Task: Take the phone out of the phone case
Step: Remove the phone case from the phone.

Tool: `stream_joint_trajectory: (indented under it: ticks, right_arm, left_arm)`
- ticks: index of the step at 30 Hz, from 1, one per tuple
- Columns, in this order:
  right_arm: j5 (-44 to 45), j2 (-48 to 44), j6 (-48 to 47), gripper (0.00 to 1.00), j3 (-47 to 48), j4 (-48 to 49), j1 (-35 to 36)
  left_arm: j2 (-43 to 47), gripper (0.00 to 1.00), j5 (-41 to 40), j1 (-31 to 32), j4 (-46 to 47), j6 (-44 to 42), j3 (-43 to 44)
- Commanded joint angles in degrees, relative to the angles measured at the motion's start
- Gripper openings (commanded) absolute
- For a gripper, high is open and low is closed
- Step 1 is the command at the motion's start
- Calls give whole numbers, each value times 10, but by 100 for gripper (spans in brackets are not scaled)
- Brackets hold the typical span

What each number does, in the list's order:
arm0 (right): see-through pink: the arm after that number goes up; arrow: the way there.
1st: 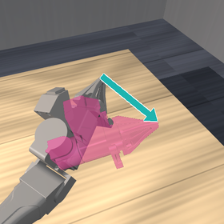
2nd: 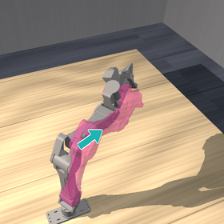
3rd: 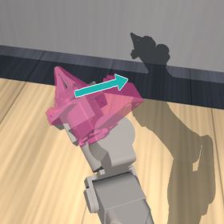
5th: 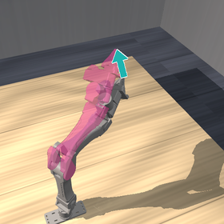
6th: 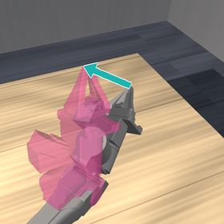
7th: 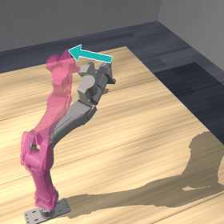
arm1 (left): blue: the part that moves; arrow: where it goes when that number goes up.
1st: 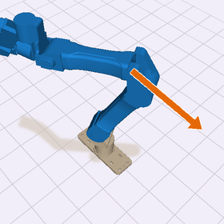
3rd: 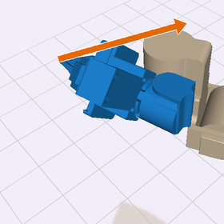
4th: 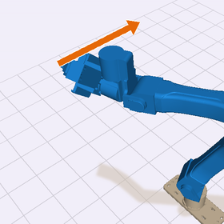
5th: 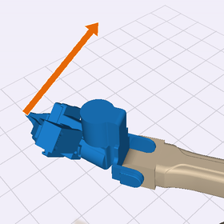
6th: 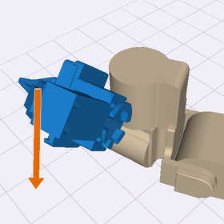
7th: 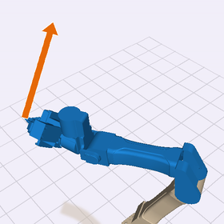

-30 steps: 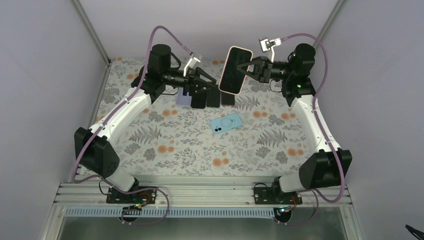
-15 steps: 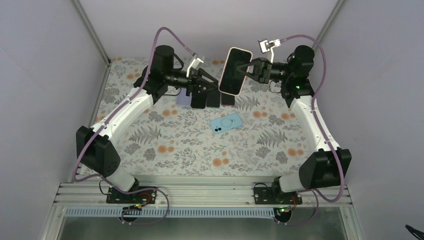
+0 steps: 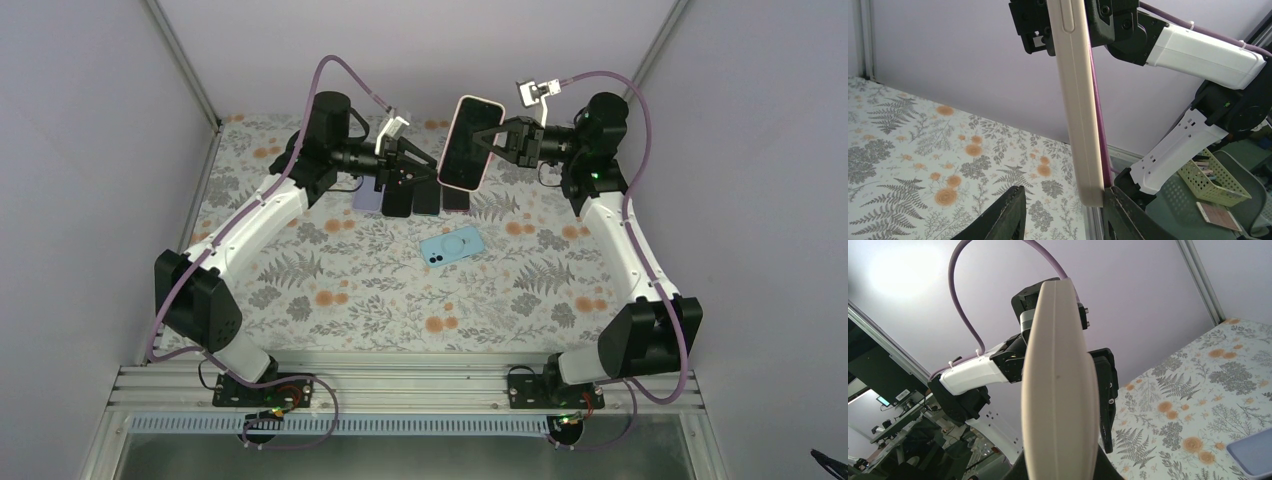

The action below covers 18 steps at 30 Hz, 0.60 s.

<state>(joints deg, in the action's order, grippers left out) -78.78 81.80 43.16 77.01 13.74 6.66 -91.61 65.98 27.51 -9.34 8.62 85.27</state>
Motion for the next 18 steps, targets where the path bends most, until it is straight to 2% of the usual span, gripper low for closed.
stream_joint_trajectory:
  ticks: [1,10,18]
  right_arm:
    - [-3,-21,12,4,-1,29,1]
    - [-7,-22,18,4,-3,37,4]
    - [-16,-23,36,4,-11,61,10]
  left_arm:
    - [-4,40,-22,2,-6,-8,14]
    - [-8,39,-61,3,-18,-17,17]
    - [-16,33,-135,5,-42,-40,19]
